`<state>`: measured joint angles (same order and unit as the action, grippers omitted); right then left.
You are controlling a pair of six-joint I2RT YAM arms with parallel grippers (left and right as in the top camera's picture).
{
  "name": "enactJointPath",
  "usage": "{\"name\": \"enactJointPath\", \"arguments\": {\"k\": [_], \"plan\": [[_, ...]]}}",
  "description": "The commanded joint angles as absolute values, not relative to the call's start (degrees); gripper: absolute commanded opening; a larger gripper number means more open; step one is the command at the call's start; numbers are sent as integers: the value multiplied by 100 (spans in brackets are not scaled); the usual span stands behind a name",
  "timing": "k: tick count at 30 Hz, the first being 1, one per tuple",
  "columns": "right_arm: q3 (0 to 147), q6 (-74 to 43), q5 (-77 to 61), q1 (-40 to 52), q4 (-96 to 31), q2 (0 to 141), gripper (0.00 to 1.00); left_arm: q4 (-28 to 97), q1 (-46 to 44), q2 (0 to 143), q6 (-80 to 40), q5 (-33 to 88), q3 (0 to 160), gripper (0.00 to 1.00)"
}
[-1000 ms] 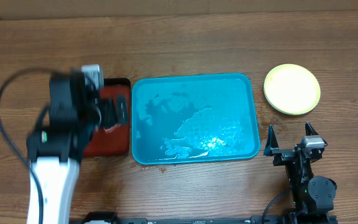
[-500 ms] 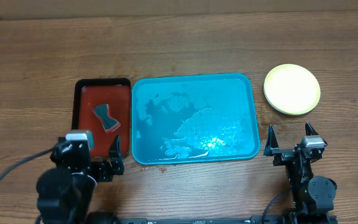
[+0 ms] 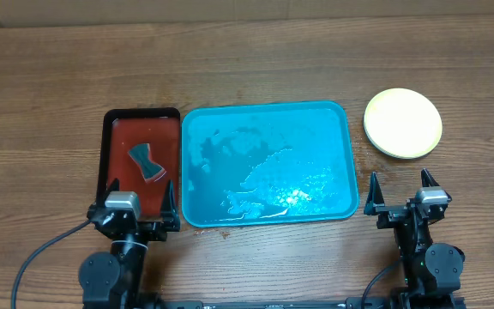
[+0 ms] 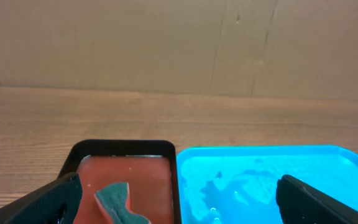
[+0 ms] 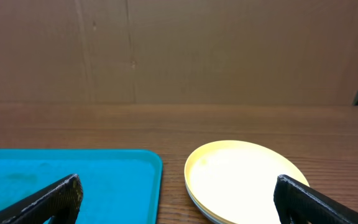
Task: Clean dirty plates on tray and stack at the side
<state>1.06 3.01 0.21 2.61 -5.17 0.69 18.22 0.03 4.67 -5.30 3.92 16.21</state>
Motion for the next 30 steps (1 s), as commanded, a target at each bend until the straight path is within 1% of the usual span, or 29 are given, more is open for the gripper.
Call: {"name": "enactJointPath", "arguments": {"k": [1,8,15,21,25,30], "plan": [[47,305,-8,222,-482,16,100,1503,47,80,-384,449,1234,100],[47,305,-8,222,-482,16,100,333,78,19,-401,451,582,100],[47,305,-5,222,-482,16,100,-366,78,16,-534,447,36,100],[47,305,-5,222,-482,16,100,-78,78,16,-513,392,25,100],[47,305,-5,222,-482,16,100,462,78,16,-515,314,25,100],[47,305,-5,222,-482,16,100,445,69,16,-414,246,25,100]]}}
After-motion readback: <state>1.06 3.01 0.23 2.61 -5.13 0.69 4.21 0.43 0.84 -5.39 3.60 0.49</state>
